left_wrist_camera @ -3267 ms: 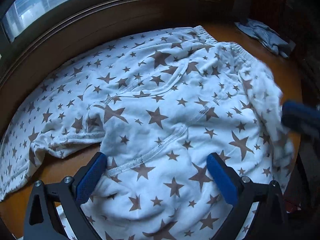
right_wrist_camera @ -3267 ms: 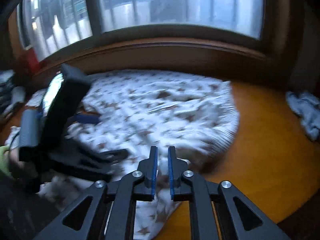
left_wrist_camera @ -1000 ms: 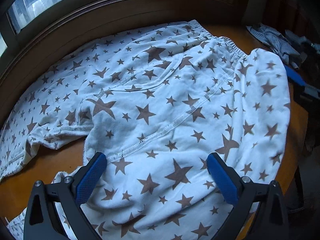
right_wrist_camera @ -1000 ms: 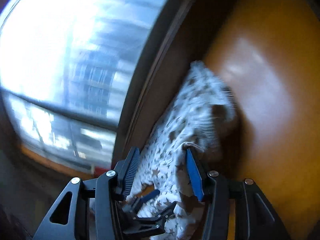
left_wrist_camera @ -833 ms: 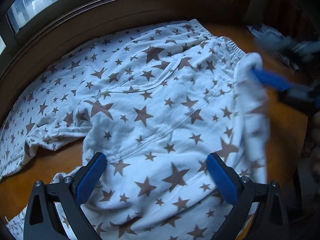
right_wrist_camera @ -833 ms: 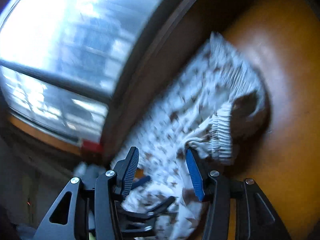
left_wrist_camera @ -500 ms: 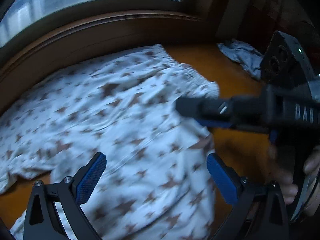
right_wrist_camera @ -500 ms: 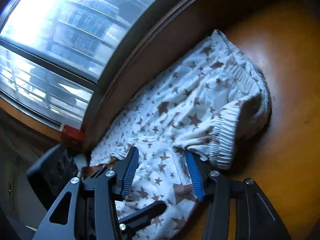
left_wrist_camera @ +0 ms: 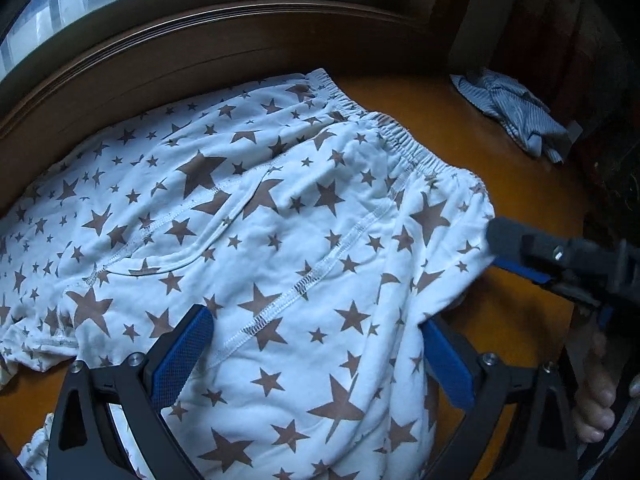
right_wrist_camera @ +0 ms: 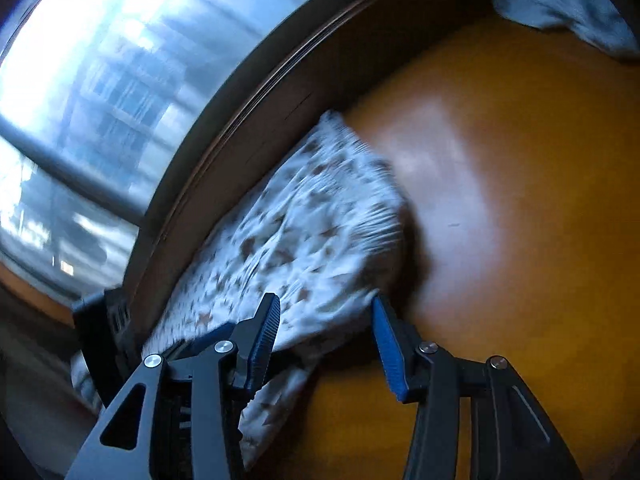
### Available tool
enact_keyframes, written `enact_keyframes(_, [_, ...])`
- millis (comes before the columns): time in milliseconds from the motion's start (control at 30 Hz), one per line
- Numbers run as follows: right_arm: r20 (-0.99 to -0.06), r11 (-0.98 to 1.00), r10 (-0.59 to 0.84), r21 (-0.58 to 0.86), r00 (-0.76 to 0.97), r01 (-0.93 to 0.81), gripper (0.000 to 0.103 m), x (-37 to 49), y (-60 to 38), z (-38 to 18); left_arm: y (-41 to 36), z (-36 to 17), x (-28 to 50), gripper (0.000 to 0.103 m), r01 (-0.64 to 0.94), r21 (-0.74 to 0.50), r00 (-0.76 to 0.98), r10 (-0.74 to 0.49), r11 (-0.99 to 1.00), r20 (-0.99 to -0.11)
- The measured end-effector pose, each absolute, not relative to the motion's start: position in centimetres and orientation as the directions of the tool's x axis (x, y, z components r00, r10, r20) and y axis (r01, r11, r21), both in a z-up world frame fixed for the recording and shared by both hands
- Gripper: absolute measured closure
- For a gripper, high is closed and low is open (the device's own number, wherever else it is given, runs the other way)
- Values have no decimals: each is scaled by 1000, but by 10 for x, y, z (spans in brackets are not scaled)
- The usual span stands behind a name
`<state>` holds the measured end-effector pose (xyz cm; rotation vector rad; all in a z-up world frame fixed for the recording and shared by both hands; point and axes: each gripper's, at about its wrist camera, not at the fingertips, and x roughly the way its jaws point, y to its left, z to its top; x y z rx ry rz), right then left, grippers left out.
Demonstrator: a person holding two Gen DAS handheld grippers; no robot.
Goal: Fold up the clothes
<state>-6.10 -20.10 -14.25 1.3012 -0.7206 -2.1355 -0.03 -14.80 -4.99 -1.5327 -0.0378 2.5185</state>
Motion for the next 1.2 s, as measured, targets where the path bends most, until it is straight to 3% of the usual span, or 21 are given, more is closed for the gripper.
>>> enact_keyframes(167, [-587,-640,-742,764,-323,83,54,-59,-178,-159,-156,-47,0,1,-111,-149,-447,183,-983,-876])
enact_keyframes(333, [-478,-498,-848,866,-227,37,55,-74,-203,-178,-170,-45,-2,1,-52,-163,-447,169,-985,-879])
enact_keyframes(567, [-418,-443,-846,897,-330,0,55,-111,-207,-169,-176,-46,5,1,-31,-149,-435,148,-988,-888])
enact_keyframes(867, [-374,-427,-880,893,-294,142,54,-116,-223,-148,-166,-46,11,1,-58,-101,-441,116,-993,-890])
enact_keyframes(1000, [-394,-448,-879,876,-268,180,54,-118,-231,-141,-157,-32,-3,1,-93,-124,-490,154,-988,-858])
enact_keyframes(1200, [-436,-494,-853,852,-285,173,54,-106,-212,-134,-155,-30,-33,1,-72,-89,-514,113,-993,-850])
